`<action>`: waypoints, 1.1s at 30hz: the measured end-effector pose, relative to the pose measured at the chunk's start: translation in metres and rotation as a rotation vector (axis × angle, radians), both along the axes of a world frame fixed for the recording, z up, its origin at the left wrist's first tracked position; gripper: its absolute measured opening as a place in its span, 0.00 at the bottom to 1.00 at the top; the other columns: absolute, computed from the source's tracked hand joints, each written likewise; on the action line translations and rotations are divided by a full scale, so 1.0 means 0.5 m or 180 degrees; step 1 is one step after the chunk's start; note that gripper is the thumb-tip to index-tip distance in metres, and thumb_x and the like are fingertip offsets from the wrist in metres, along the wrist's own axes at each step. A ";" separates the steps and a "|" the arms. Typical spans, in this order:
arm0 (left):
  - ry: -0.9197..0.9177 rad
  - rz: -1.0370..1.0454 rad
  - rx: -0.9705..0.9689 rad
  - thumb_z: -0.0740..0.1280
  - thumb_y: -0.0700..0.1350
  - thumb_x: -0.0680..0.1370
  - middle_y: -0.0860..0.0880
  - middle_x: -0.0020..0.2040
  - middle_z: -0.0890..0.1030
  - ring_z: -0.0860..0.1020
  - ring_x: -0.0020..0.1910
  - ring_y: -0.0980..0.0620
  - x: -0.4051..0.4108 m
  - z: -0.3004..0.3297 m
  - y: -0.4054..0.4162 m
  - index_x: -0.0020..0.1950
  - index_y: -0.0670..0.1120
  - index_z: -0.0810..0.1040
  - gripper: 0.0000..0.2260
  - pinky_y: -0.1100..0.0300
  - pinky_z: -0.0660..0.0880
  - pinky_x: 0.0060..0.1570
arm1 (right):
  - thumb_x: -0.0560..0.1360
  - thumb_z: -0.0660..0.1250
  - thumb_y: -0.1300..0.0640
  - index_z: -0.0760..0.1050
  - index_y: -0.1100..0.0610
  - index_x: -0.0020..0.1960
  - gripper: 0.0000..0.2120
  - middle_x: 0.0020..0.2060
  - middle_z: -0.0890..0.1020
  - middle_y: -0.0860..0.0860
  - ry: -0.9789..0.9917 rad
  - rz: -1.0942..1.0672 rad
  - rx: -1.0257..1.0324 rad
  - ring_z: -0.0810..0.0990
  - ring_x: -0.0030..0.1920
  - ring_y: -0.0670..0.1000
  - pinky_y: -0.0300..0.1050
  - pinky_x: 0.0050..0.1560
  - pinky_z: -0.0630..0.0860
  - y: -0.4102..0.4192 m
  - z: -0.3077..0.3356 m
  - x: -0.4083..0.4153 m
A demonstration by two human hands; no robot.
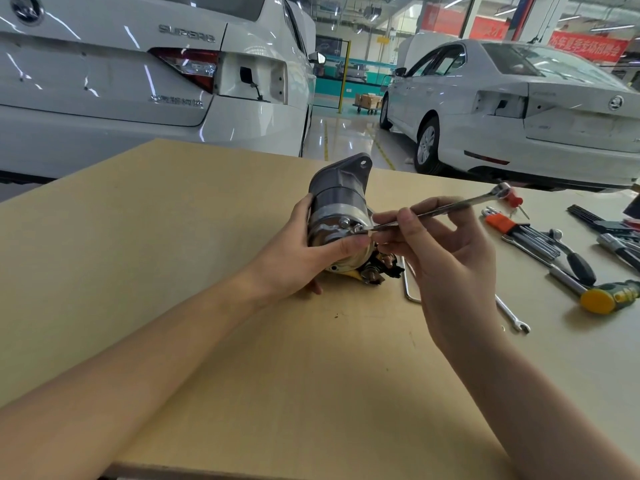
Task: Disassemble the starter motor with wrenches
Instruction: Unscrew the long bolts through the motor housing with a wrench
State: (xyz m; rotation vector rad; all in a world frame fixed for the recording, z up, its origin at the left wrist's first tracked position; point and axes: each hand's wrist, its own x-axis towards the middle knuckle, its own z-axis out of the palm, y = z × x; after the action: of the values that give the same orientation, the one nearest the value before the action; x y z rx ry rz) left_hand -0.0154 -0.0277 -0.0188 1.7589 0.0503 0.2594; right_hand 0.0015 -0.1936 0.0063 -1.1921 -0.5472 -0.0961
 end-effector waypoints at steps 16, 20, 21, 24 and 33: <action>-0.0050 0.0082 0.0011 0.74 0.67 0.56 0.52 0.59 0.77 0.83 0.47 0.50 0.015 -0.015 0.008 0.78 0.59 0.51 0.55 0.53 0.80 0.31 | 0.77 0.65 0.66 0.72 0.56 0.47 0.06 0.37 0.83 0.50 -0.1242 -0.0465 -0.0914 0.81 0.35 0.47 0.44 0.38 0.78 0.022 0.029 0.006; -0.0011 0.0138 0.0570 0.70 0.57 0.67 0.44 0.52 0.80 0.82 0.35 0.59 0.024 -0.031 0.021 0.64 0.44 0.69 0.31 0.67 0.74 0.28 | 0.74 0.68 0.64 0.80 0.59 0.51 0.07 0.39 0.82 0.48 -0.3330 -0.0549 -0.2914 0.77 0.42 0.48 0.45 0.45 0.74 0.055 0.059 0.007; 0.0132 0.0232 0.0729 0.67 0.52 0.73 0.40 0.48 0.79 0.80 0.33 0.64 0.022 -0.038 0.027 0.57 0.42 0.72 0.18 0.71 0.72 0.28 | 0.74 0.69 0.63 0.82 0.59 0.51 0.07 0.39 0.81 0.50 -0.3920 -0.0495 -0.3350 0.76 0.43 0.51 0.45 0.45 0.72 0.063 0.061 0.005; 0.0161 0.0196 0.0689 0.71 0.45 0.75 0.44 0.41 0.79 0.79 0.29 0.63 0.023 -0.041 0.026 0.59 0.44 0.72 0.16 0.71 0.72 0.27 | 0.77 0.67 0.62 0.82 0.62 0.50 0.06 0.38 0.82 0.52 -0.4148 -0.0548 -0.2508 0.76 0.41 0.56 0.49 0.44 0.73 0.056 0.053 -0.003; -0.0061 -0.0053 0.0036 0.77 0.64 0.52 0.55 0.58 0.78 0.83 0.46 0.58 0.001 0.000 0.004 0.77 0.60 0.52 0.58 0.59 0.77 0.28 | 0.78 0.64 0.65 0.75 0.45 0.60 0.17 0.33 0.72 0.47 -0.1866 -0.0445 -0.1769 0.70 0.34 0.42 0.33 0.35 0.66 -0.043 0.009 0.046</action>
State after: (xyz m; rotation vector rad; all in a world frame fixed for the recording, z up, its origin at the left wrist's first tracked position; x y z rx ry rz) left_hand -0.0149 -0.0257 -0.0187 1.7670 0.0206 0.2649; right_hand 0.0245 -0.2151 0.0109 -1.7563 -1.0471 -0.4448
